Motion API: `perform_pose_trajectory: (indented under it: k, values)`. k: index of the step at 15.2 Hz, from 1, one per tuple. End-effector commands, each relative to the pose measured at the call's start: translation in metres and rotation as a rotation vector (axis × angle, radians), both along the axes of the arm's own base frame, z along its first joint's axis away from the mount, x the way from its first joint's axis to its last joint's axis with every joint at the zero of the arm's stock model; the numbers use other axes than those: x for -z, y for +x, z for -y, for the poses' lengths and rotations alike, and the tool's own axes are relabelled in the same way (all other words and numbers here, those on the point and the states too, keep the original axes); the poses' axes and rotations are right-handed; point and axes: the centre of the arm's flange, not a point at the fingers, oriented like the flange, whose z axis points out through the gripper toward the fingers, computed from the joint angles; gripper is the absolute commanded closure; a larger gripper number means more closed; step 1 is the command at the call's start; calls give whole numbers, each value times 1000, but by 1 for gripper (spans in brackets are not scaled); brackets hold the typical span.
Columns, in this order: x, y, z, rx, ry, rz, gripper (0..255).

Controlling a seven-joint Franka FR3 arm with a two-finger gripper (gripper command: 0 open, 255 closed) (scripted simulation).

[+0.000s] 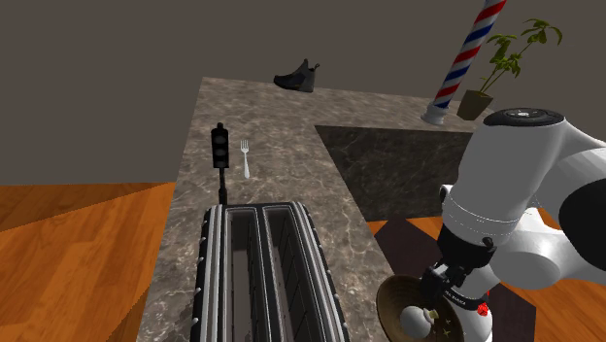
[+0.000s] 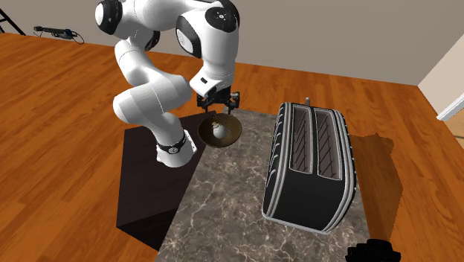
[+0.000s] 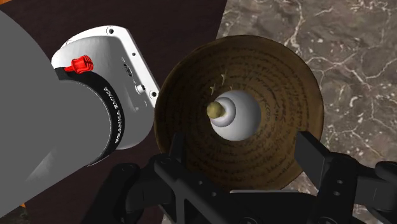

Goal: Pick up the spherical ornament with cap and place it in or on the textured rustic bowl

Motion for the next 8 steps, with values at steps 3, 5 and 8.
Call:
perform_pose_trajectory:
  k: [3, 5, 8]
  values:
    - [0, 0, 0, 0, 0, 0, 0]
    - [-26, 6, -1, 0, 0, 0, 0]
    - [-49, 11, -1, 0, 0, 0, 0]
